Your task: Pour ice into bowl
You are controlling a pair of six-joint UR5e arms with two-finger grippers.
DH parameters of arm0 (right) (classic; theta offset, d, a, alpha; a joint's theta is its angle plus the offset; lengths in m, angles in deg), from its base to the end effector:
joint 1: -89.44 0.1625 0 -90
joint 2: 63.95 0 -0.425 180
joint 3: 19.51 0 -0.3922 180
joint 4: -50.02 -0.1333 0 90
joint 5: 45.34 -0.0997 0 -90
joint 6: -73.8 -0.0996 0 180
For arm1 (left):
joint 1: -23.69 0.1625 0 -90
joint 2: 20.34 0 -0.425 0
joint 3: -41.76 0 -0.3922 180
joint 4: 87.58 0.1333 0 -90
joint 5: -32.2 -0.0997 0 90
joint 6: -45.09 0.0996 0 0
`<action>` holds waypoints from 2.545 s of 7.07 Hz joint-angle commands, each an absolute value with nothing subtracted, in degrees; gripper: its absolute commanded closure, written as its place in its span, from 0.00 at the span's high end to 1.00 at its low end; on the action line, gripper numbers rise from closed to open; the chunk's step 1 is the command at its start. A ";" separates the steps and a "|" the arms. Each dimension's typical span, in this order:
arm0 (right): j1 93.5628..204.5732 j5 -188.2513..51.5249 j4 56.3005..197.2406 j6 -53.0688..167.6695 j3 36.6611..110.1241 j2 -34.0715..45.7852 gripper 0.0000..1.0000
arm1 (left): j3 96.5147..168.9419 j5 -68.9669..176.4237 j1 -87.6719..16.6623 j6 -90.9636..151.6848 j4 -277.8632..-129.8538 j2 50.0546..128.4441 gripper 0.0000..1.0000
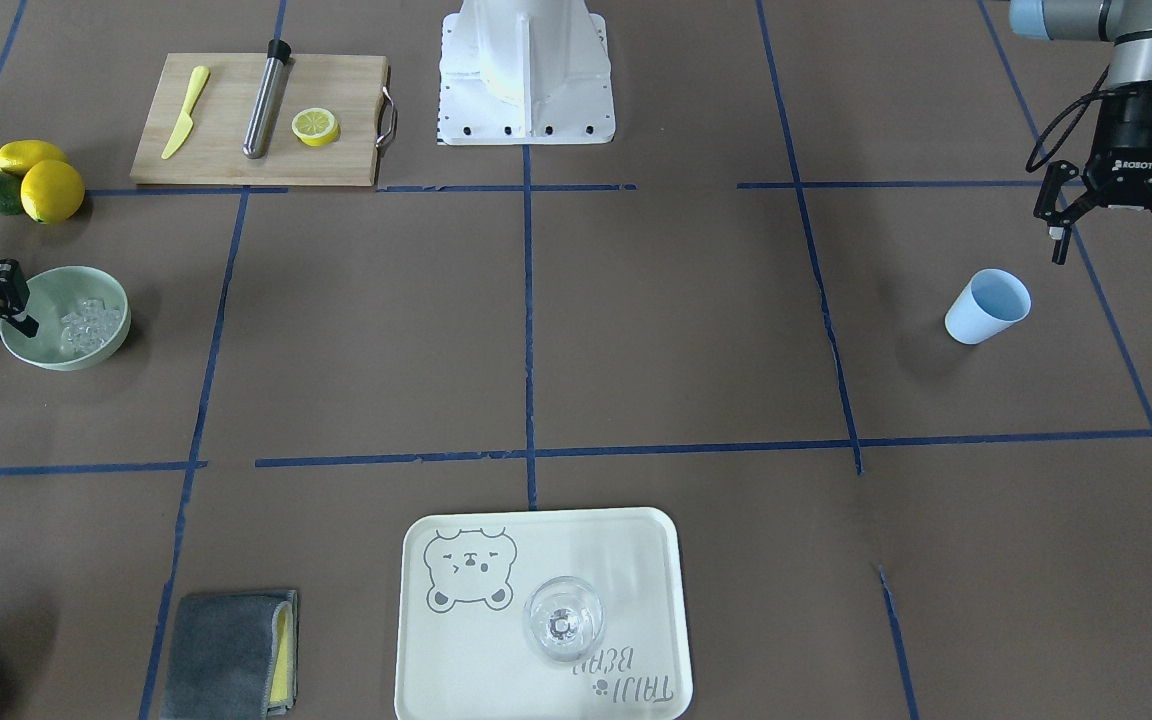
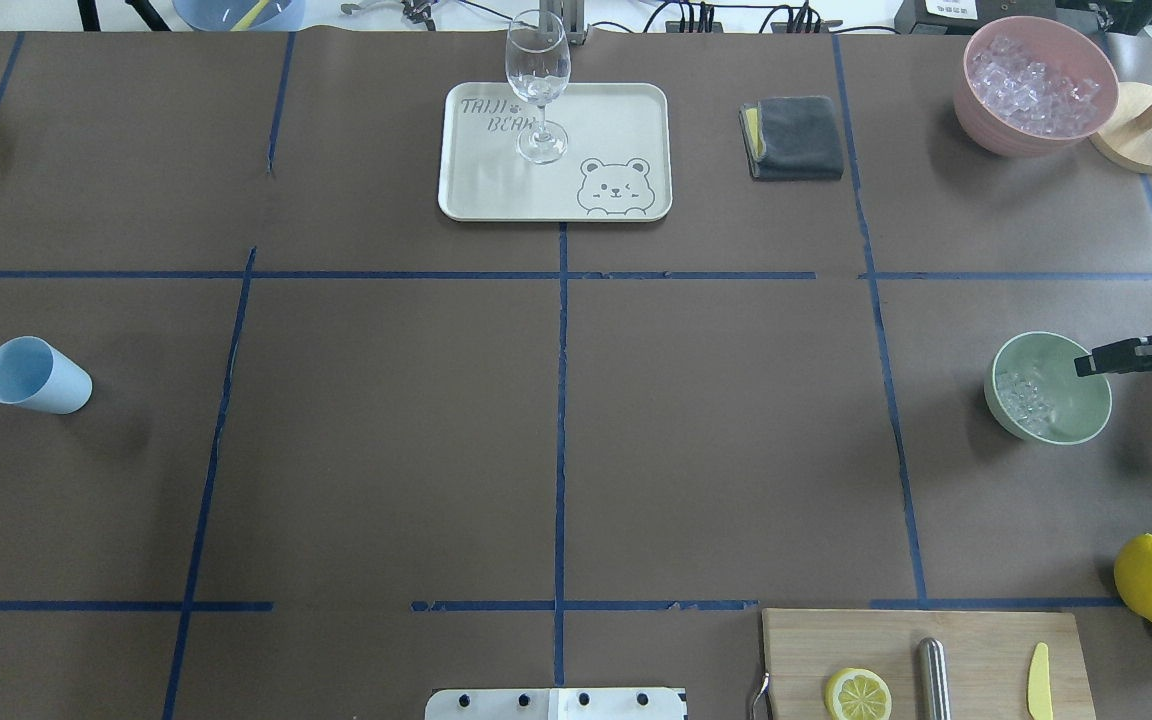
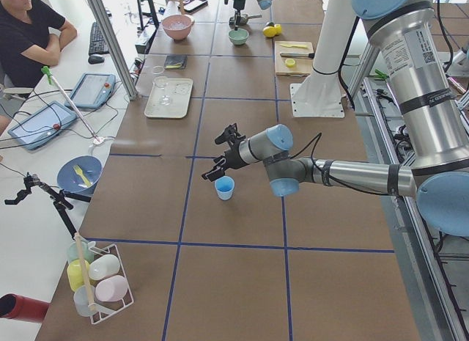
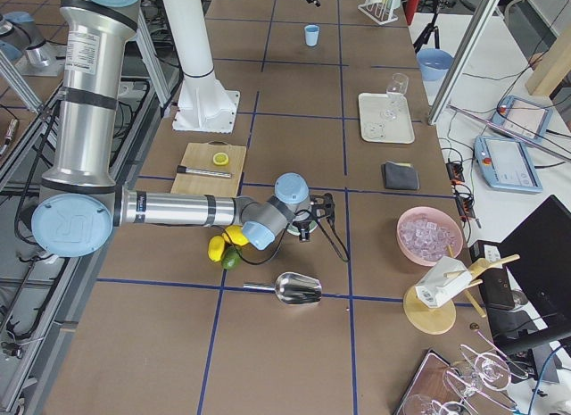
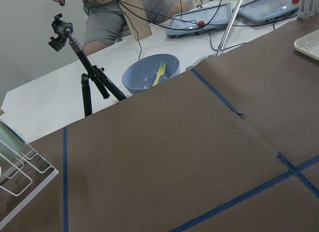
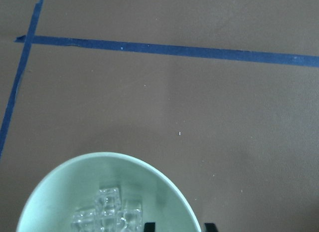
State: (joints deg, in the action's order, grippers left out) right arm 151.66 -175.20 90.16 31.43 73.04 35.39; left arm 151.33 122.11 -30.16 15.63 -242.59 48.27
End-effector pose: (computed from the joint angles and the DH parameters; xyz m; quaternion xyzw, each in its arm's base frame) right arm -0.1462 -0.4265 0.6160 0.1002 -0.4578 -0.0131 0.8833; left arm 0.1110 -0.3782 0.5266 0.4407 0.2833 0.0493 0.8503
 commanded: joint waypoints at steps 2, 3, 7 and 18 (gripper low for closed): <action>161.03 -176.65 102.52 50.59 74.52 35.10 1.00 | 151.97 126.24 -37.56 25.73 -230.45 49.26 1.00; 165.59 -176.65 112.15 60.43 77.92 35.19 1.00 | 152.23 127.20 -40.01 28.97 -228.31 50.22 1.00; 180.91 -177.17 141.06 88.81 84.90 34.84 1.00 | 152.41 147.39 -59.23 46.79 -205.52 53.82 1.00; 182.69 -186.67 140.11 87.07 78.48 35.72 1.00 | 140.90 168.60 -67.89 54.06 -173.62 65.17 1.00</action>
